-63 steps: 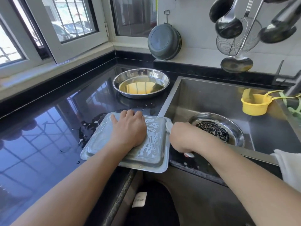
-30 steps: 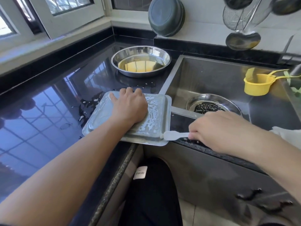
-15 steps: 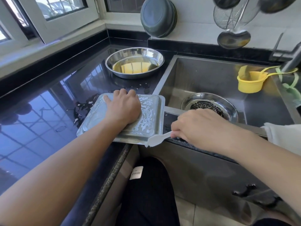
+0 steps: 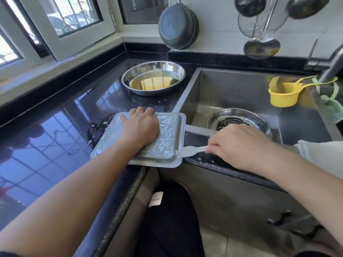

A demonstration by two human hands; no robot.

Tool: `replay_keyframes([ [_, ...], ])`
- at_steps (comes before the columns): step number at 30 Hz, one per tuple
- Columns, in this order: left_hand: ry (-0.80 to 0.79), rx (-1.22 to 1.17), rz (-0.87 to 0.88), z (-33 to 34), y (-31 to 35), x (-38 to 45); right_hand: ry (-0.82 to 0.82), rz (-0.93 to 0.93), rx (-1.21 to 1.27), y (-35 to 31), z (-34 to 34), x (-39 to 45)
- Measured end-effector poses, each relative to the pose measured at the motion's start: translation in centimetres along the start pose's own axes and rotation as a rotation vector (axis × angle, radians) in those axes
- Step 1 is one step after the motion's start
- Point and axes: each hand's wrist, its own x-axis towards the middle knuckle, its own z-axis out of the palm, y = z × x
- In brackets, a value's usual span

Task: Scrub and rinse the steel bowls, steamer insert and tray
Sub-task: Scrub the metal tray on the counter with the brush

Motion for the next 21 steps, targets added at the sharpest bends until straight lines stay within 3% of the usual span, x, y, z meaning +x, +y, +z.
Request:
replay_keyframes([
  [4, 0.004, 0.009, 0.028, -0.5, 0.2, -0.3, 0.105, 0.006, 0.126, 1.6, -0.3, -0.7],
  [7, -0.050, -0.007, 0.133, -0.8, 0.4, -0.4, 0.074, 0.076, 0.172, 2.8, -0.2, -1.6],
  [13, -0.157, -0.062, 0.482, -1.6, -0.2, -0.7, 0.122, 0.183, 0.253, 4.0, -0.7, -3.2],
  [18, -0.226, -0.084, 0.876, -2.4, -0.9, -1.3, 0.055, 0.217, 0.327, 3.8, -0.9, -3.6],
  [21, -0.232, 0.034, 0.960, -3.4, -2.2, -2.0, 0.008, 0.175, 0.364, 3.0, -0.2, -3.2],
])
